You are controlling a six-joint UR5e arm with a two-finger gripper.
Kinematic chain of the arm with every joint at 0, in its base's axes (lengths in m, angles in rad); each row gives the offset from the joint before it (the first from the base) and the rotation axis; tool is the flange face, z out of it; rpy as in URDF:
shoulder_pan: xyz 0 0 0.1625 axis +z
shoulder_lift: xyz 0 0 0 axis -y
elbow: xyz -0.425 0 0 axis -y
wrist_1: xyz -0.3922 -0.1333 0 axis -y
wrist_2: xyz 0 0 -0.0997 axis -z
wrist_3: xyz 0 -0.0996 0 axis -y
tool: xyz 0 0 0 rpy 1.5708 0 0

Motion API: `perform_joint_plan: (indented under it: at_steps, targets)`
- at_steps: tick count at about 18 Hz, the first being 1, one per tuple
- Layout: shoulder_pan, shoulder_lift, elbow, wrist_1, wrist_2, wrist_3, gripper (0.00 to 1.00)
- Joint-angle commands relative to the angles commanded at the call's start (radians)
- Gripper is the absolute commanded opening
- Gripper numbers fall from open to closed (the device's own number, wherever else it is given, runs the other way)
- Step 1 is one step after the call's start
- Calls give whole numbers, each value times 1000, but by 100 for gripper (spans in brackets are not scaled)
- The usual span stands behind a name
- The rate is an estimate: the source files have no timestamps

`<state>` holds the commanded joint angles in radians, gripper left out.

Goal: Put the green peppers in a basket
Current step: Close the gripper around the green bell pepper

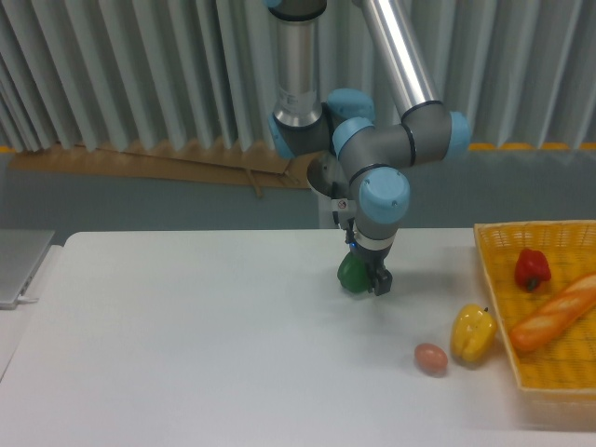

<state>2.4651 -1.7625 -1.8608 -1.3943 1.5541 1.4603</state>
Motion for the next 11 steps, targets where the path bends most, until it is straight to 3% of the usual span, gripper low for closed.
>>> perform_joint_plan:
  at_steps: [11]
  targets:
    - [11,28,54,-69,-26,6,100]
